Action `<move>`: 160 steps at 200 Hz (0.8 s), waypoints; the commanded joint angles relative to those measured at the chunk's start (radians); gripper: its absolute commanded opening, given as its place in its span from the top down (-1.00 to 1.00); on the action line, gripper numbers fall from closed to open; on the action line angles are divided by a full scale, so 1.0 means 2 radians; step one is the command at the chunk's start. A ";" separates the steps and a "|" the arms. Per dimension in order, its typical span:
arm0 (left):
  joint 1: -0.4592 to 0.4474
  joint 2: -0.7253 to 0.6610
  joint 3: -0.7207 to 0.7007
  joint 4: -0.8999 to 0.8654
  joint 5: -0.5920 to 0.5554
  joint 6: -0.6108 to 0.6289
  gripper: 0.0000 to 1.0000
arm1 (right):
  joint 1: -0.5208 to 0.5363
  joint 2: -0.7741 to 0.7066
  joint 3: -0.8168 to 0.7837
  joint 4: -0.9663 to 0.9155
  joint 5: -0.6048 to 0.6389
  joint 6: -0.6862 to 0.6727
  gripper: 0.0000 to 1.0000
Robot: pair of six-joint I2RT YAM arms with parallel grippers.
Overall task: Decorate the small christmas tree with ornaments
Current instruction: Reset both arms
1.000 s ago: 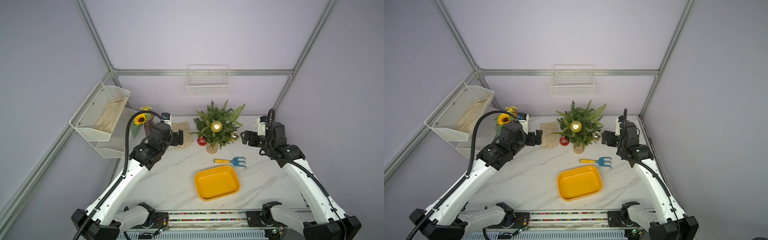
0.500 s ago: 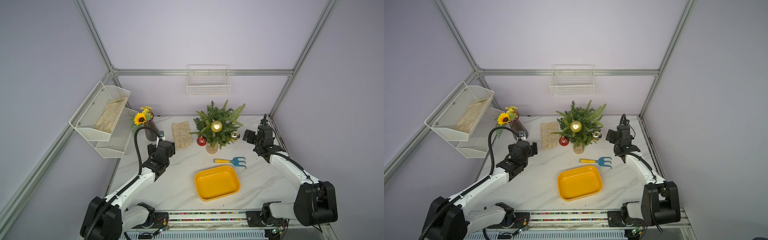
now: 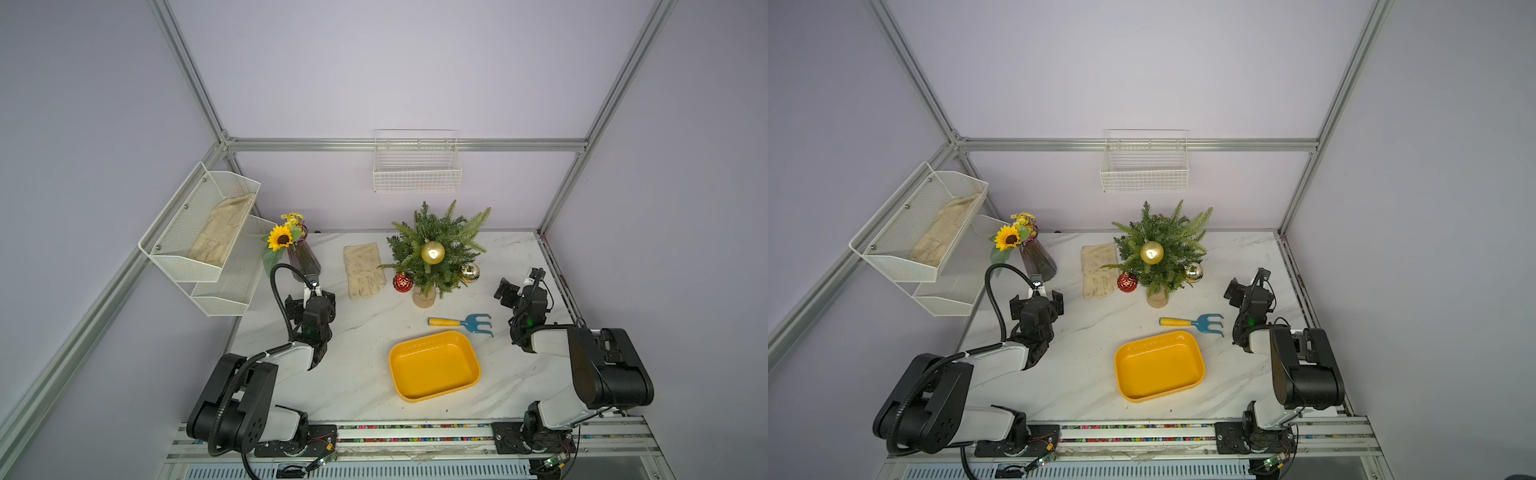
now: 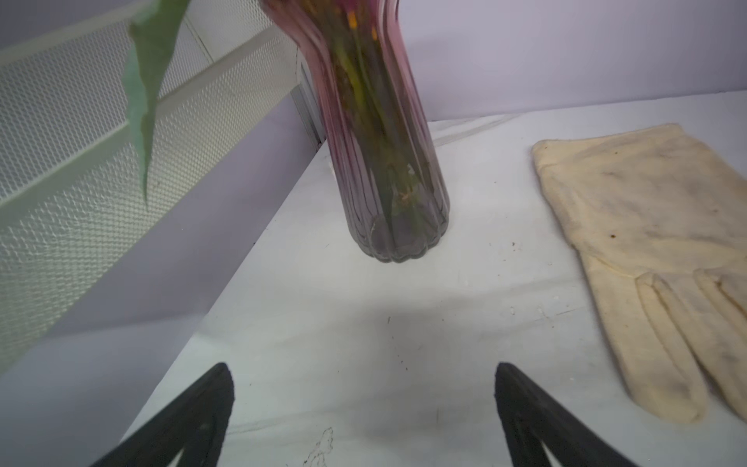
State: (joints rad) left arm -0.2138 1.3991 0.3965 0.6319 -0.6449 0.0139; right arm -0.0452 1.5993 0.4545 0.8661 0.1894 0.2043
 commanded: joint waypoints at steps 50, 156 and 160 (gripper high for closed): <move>0.071 0.085 -0.045 0.234 0.164 0.010 -1.00 | -0.003 0.065 -0.013 0.187 -0.092 -0.049 -0.94; 0.083 0.088 -0.018 0.177 0.191 0.002 -1.00 | 0.019 0.086 -0.012 0.210 -0.075 -0.071 -0.94; 0.083 0.088 -0.018 0.177 0.191 0.002 -1.00 | 0.020 0.087 -0.011 0.210 -0.082 -0.073 -0.94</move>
State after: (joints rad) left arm -0.0532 1.5860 0.3344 0.9447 -0.2749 0.0341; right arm -0.0147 1.7676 0.4263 1.2205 0.0547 0.1009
